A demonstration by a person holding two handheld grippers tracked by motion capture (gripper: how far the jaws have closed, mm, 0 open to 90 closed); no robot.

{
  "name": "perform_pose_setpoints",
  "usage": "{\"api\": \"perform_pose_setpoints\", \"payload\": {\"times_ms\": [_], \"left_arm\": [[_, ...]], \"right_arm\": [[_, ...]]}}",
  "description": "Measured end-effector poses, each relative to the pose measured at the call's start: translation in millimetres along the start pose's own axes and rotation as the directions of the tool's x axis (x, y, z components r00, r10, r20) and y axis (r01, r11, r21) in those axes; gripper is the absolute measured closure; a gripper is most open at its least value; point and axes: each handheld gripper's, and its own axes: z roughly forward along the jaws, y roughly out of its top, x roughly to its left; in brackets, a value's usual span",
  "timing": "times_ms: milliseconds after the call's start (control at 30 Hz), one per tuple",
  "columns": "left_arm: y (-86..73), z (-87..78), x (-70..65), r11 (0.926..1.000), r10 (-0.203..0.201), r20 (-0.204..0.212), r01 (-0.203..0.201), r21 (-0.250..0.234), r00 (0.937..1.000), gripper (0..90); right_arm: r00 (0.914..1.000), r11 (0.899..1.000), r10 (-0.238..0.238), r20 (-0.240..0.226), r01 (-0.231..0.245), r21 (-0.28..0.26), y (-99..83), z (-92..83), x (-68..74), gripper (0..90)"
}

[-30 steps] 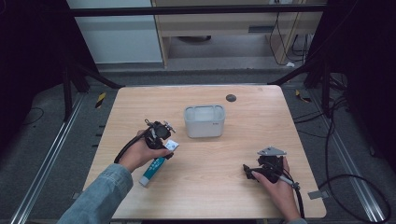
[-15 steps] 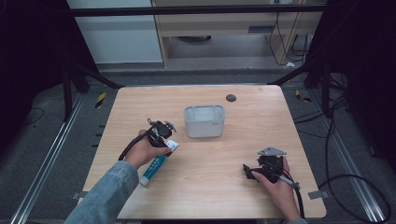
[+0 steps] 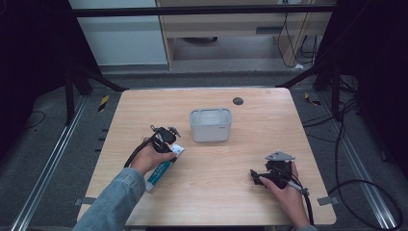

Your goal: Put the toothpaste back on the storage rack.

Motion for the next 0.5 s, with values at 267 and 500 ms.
{"api": "perform_pose_setpoints", "payload": {"times_ms": [267,500], "left_arm": [[-2.8,5.1,1.6,0.9998,-0.019,-0.001,0.019,0.008,0.9998,48.2],[-4.5,7.2,2.6,0.9996,-0.027,0.002,0.027,0.004,0.9996,49.0]], "right_arm": [[1.0000,1.000,0.000,0.000,0.000,0.000,0.0,0.0,0.0,0.4],[1.0000,1.000,0.000,0.000,0.000,0.000,0.0,0.0,0.0,0.4]]}}
